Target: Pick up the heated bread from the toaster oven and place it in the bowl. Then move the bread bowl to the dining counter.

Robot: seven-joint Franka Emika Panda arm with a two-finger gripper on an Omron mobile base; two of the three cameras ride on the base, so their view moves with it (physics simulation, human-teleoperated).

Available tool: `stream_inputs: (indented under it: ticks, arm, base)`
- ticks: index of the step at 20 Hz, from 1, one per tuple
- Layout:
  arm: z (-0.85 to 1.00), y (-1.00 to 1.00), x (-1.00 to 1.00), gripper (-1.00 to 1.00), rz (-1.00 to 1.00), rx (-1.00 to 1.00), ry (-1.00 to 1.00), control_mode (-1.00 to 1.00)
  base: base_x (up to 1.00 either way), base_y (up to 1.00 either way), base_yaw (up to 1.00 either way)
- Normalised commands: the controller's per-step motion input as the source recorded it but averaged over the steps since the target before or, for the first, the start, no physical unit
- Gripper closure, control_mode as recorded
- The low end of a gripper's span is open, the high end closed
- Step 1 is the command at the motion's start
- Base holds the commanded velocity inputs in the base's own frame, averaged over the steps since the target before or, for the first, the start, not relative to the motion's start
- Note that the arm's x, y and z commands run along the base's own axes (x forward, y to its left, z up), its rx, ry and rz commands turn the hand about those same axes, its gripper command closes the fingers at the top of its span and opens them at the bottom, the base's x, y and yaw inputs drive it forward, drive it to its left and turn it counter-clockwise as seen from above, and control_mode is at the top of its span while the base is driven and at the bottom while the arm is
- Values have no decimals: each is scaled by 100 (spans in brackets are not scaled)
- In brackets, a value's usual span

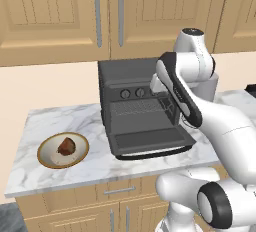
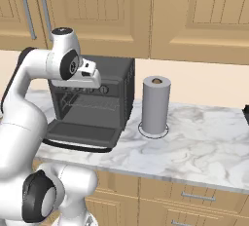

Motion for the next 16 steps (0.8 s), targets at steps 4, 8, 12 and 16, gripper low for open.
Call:
stream_inputs:
  ticks: [4,8,12,16]
  arm:
    - [0,11,-35,-100,2,-6,-4,-100]
    - [-61,49,-79,-100,5,-8,-16,-100]
    - [-63,10,-66,-100,1,-3,-28,-100]
    - [-19,0,-2,-100,-5,0,-31,-100]
  base:
    - [0,0,0]
    - [0,0,0]
    - [0,0,0]
    - [0,0,0]
